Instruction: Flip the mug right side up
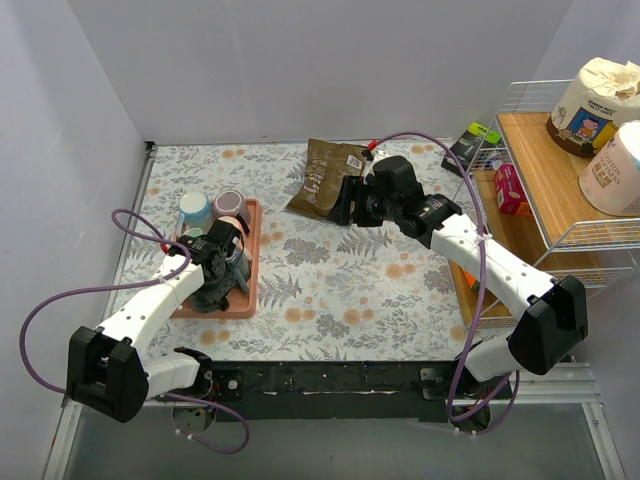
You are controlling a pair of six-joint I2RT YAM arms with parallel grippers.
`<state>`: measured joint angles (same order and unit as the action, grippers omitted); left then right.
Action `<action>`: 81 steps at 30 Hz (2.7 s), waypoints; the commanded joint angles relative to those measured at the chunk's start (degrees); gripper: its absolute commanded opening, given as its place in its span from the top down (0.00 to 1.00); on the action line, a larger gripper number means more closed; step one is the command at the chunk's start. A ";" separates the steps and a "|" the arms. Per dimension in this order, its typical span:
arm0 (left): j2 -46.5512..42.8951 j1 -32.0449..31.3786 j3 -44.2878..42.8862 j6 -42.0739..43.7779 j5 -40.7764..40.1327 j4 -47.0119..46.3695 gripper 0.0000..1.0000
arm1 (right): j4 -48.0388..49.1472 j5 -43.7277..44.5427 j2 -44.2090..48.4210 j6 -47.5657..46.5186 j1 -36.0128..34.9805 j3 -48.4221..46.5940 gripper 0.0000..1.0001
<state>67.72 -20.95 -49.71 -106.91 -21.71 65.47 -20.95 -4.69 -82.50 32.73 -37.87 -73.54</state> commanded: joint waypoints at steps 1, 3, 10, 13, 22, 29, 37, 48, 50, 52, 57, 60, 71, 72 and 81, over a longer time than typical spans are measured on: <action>-0.57 -0.23 0.85 -0.93 -1.75 0.35 0.85 | 0.38 -0.76 1.37 -0.65 0.60 0.06 0.31; -1.10 -0.49 0.50 -1.80 -2.19 1.06 1.00 | 0.38 -0.76 1.46 -0.74 0.69 -0.03 0.31; -5.31 -0.93 -1.61 -6.46 -3.77 7.81 1.00 | -2.16 0.47 0.94 -1.70 0.78 -1.78 0.31; -7.60 -1.02 -3.02 -8.22 -3.34 10.19 1.00 | -2.17 0.29 1.02 -1.62 0.78 -2.13 0.31; -10.60 -1.02 -13.10 -9.72 0.62 13.45 1.00 | -2.52 -1.28 0.94 -1.09 0.78 -3.45 0.30; -9.45 -1.11 -27.43 -7.18 3.16 12.14 1.00 | -0.06 -8.21 1.46 1.63 1.22 -4.86 0.23; -9.46 -1.02 -32.29 4.25 10.98 -10.49 1.00 | 10.64 -24.30 1.73 9.97 1.83 -3.55 0.24; -7.78 -1.02 -30.80 18.41 29.78 -45.67 1.00 | 27.96 -27.92 4.01 37.56 1.39 -0.91 0.25; -7.43 -1.11 -29.48 15.79 34.19 -51.83 1.00 | 31.84 -27.31 3.84 39.24 1.13 -1.17 0.25; -7.43 -1.11 -26.51 12.97 37.08 -59.09 1.00 | 37.61 -26.52 3.40 41.53 0.34 -0.65 0.22; -6.73 -1.29 -25.08 8.57 39.99 -65.12 1.00 | 50.47 -24.76 2.43 47.07 -1.16 1.38 0.20; -6.12 -1.64 -24.73 7.51 41.66 -68.46 1.00 | 55.13 -23.97 1.56 48.57 -1.68 1.12 0.21; -7.07 -2.43 -21.39 6.90 45.18 -74.26 1.00 | 56.11 -19.31 1.20 47.87 -1.86 -0.11 0.25; -7.34 -2.43 -21.04 6.72 45.44 -74.61 1.00 | 55.41 -19.31 0.94 47.52 -1.60 -0.55 0.28; -10.33 -2.52 -17.35 5.32 45.97 -76.63 1.00 | 56.10 -19.22 0.85 46.90 -1.24 -0.73 0.54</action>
<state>61.04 -23.11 -67.37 -101.08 22.50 -4.67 31.64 -25.28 -82.26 80.66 -39.40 -72.20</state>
